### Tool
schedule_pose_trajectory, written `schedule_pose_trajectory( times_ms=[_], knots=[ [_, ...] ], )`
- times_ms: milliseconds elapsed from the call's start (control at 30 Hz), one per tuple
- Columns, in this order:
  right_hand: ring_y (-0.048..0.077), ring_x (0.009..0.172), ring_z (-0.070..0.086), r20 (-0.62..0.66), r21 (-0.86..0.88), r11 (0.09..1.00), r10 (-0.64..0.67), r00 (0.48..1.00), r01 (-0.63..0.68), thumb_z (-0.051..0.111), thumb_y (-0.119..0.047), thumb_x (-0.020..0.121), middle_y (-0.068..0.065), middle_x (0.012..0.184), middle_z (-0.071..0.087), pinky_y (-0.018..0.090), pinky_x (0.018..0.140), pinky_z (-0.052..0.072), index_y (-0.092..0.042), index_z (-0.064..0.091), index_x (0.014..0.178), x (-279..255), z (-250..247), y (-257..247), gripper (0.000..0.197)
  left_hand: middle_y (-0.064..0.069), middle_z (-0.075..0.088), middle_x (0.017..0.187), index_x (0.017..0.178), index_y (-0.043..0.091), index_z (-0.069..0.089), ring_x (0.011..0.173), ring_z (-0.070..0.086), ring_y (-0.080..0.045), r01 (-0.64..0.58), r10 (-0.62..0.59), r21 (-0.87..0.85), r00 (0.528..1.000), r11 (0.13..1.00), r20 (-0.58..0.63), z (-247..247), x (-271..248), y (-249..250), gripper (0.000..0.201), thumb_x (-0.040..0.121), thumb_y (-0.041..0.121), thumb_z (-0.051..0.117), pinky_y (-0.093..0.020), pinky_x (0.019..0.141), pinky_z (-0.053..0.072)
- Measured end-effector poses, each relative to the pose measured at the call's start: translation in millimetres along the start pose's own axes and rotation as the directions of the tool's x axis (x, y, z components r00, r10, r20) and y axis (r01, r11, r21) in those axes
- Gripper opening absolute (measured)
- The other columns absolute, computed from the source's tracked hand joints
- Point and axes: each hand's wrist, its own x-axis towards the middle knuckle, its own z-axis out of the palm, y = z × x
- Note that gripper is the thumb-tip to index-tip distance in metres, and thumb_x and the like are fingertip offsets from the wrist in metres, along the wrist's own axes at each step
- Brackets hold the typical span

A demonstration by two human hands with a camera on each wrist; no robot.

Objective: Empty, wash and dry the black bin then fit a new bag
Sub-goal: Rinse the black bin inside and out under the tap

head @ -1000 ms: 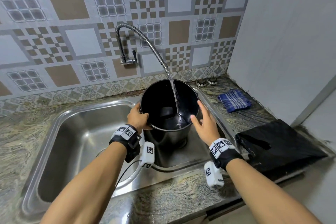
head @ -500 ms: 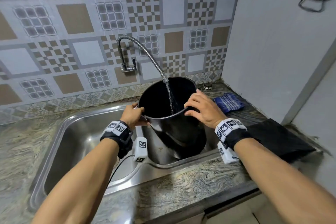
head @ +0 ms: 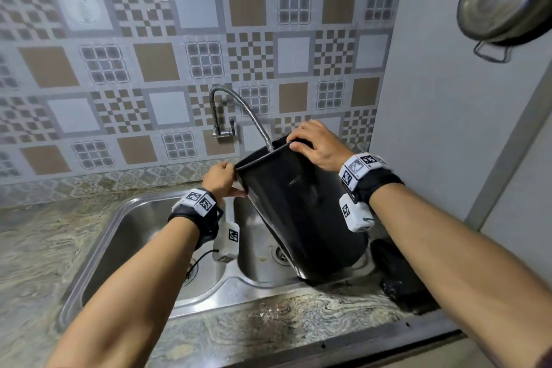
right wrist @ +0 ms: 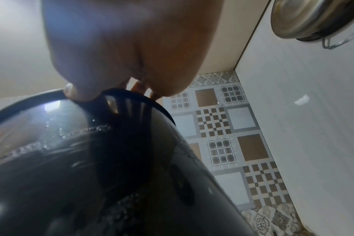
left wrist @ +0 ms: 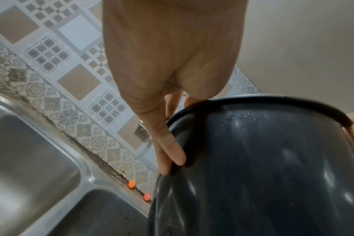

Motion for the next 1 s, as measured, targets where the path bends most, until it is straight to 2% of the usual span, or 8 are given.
schedule_pose_trajectory(
  times_ms=[100, 200, 300, 400, 467, 567, 900, 1000],
  knots=[
    [0.020, 0.091, 0.049, 0.041, 0.000, 1.000, -0.015, 0.999, 0.015, 0.048, -0.037, 0.096, -0.006, 0.094, 0.059, 0.033, 0.093, 0.036, -0.020, 0.065, 0.102, 3, -8, 1, 0.024, -0.018, 0.067, 0.101, 0.100, -0.005, 0.061, 0.095, 0.068, -0.036, -0.034, 0.034, 0.177, 0.999, 0.984, 0.003, 3, -2, 2, 0.043, 0.095, 0.031, 0.040, -0.051, 0.083, 0.058],
    [0.015, 0.092, 0.049, 0.108, 0.022, 1.000, -0.009, 0.994, 0.007, 0.049, -0.031, 0.097, -0.013, 0.092, 0.057, 0.034, 0.098, 0.033, -0.019, 0.065, 0.101, -4, -18, 5, 0.020, -0.003, 0.067, 0.109, 0.105, 0.002, 0.071, 0.104, 0.061, -0.022, -0.287, 0.290, 0.462, 0.955, 0.839, 0.066, 6, -15, 1, 0.047, 0.104, 0.034, 0.035, -0.037, 0.099, 0.047],
    [0.011, 0.096, 0.049, 0.127, 0.025, 0.999, 0.035, 0.991, -0.038, 0.050, -0.026, 0.099, -0.013, 0.096, 0.060, 0.034, 0.096, 0.033, -0.014, 0.065, 0.105, -13, -35, 4, 0.020, -0.001, 0.069, 0.119, 0.119, 0.013, 0.068, 0.111, 0.062, -0.016, -0.443, 0.419, 0.280, 0.896, 0.851, 0.145, 16, -30, -5, 0.039, 0.105, 0.035, 0.040, -0.038, 0.105, 0.045],
    [-0.002, 0.094, 0.041, 0.192, 0.041, 0.996, 0.069, 0.979, -0.078, 0.049, -0.025, 0.100, -0.024, 0.093, 0.053, 0.028, 0.091, 0.027, -0.012, 0.064, 0.109, -19, -55, 4, 0.022, -0.010, 0.071, 0.112, 0.111, 0.014, 0.070, 0.109, 0.064, -0.024, -0.499, 0.467, 0.101, 0.853, 0.861, 0.231, 19, -40, -5, 0.039, 0.098, 0.045, 0.050, -0.036, 0.101, 0.049],
    [0.009, 0.102, 0.043, 0.233, 0.039, 0.995, 0.079, 0.969, -0.090, 0.049, -0.027, 0.100, -0.016, 0.097, 0.056, 0.030, 0.091, 0.030, -0.016, 0.064, 0.111, -21, -64, 4, 0.022, -0.004, 0.073, 0.103, 0.103, 0.016, 0.073, 0.101, 0.067, -0.019, -0.507, 0.476, 0.040, 0.831, 0.861, 0.290, 20, -48, -2, 0.038, 0.092, 0.048, 0.057, -0.029, 0.094, 0.051],
    [0.015, 0.105, 0.045, 0.278, 0.024, 0.994, 0.092, 0.956, -0.103, 0.049, -0.028, 0.100, -0.008, 0.104, 0.057, 0.029, 0.090, 0.031, -0.017, 0.064, 0.112, -21, -67, 2, 0.022, 0.006, 0.072, 0.086, 0.094, 0.013, 0.073, 0.083, 0.065, -0.009, -0.490, 0.499, -0.113, 0.808, 0.865, 0.314, 33, -63, 2, 0.020, 0.093, 0.031, 0.063, -0.020, 0.081, 0.050],
    [0.019, 0.108, 0.056, 0.359, -0.110, 0.974, 0.226, 0.905, -0.199, 0.050, -0.030, 0.099, 0.001, 0.116, 0.063, 0.032, 0.094, 0.040, -0.019, 0.066, 0.115, -24, -41, 1, 0.024, -0.014, 0.070, 0.101, 0.106, 0.003, 0.070, 0.093, 0.062, -0.024, -0.312, 0.392, -0.348, 0.901, 0.884, 0.188, 67, -78, -38, 0.028, 0.092, 0.026, 0.063, -0.042, 0.089, 0.049],
    [0.021, 0.108, 0.056, 0.411, -0.178, 0.957, 0.285, 0.866, -0.230, 0.047, -0.027, 0.101, 0.003, 0.115, 0.063, 0.026, 0.086, 0.035, -0.016, 0.065, 0.114, -22, -28, -1, 0.025, -0.004, 0.071, 0.089, 0.098, 0.007, 0.071, 0.083, 0.060, -0.016, -0.280, 0.354, -0.338, 0.918, 0.898, 0.180, 72, -81, -51, 0.014, 0.096, 0.015, 0.059, -0.031, 0.079, 0.050]
  ],
)
